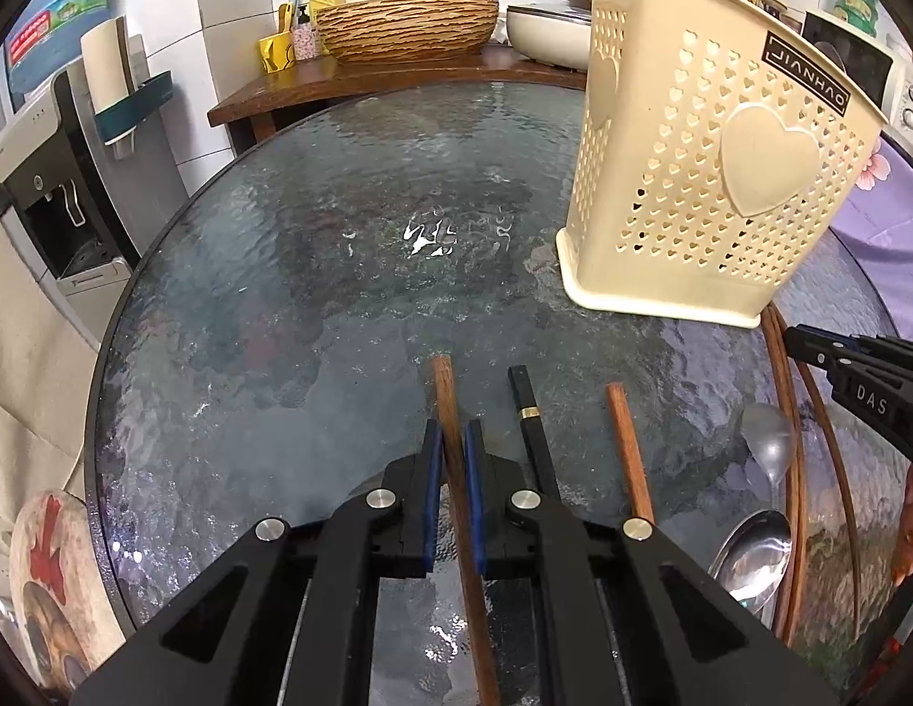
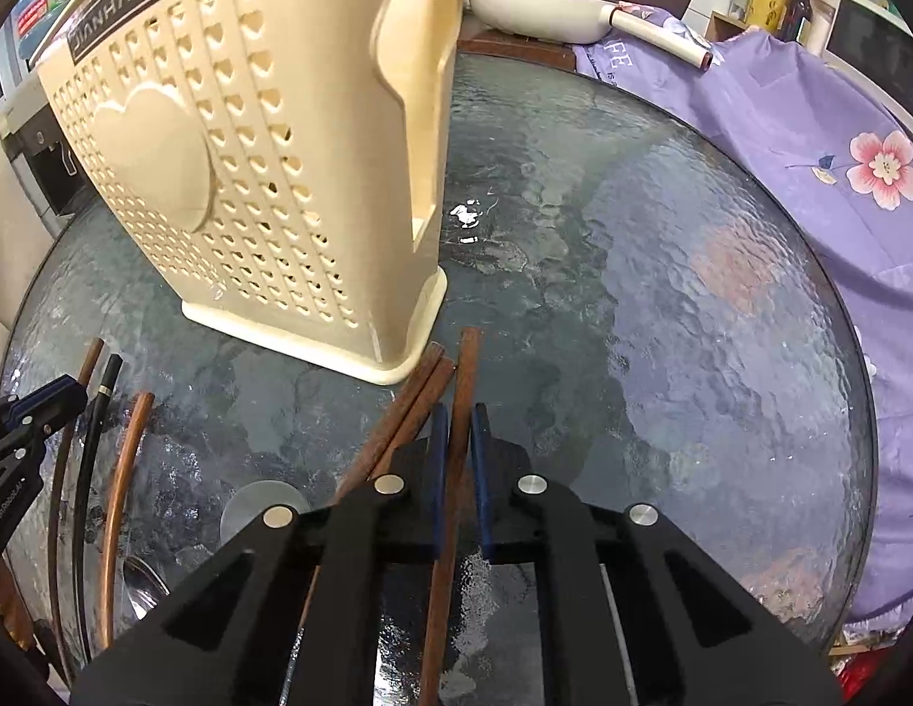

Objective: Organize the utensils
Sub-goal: 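Lift both brown chopsticks and lower them into the cream holder with both tools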

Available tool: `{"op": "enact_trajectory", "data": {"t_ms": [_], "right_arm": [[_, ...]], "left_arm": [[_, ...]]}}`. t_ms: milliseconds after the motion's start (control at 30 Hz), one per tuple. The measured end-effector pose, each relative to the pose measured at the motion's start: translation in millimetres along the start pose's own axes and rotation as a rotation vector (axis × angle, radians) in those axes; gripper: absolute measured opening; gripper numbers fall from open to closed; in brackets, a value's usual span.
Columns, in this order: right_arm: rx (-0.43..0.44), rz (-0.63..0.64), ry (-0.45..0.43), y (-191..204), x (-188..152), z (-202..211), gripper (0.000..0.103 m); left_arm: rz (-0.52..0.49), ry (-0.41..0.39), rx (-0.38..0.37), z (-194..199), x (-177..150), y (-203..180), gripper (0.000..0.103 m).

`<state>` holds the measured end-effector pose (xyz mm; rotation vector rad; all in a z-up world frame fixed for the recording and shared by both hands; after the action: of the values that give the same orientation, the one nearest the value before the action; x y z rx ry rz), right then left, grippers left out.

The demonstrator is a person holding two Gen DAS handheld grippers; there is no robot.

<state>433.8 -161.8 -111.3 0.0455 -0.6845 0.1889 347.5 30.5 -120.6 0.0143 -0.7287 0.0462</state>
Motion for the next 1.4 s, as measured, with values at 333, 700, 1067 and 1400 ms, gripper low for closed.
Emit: {"op": "enact_trajectory", "data": {"t_ms": [333,700,1067,1400], "right_arm": [[0.076,-0.091,-0.006,-13,5,1,0.007],[0.232,-0.186,-0.198,-34,24,58,0.008],[0.356,-0.129,-0.394,-30,32,144,0.008],[0.41,-0.067,-0.491,-24,32,204,0.007]], "left_arm": [[0.021,0.003,-0.029,-4,7,-5,0.007],[0.042,-0.167,-0.112,52,36,-5,0.007],[0.013,-0.334,-0.209,129,56,-15,0.007],[0.017,-0.405,-0.266,169,62,-12,0.007]]}}
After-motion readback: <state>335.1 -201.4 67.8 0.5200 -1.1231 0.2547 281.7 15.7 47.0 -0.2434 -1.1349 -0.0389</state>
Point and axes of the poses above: each gripper's, at about its wrist camera, not at the fingertips, and z roughly against the way its jaws point, y to its left, x to its top, the point moved 8 cm from there along -z, roughly the way its jaws point, and after that the axes turned 6 degrees about -y, right-handed, at the moved point
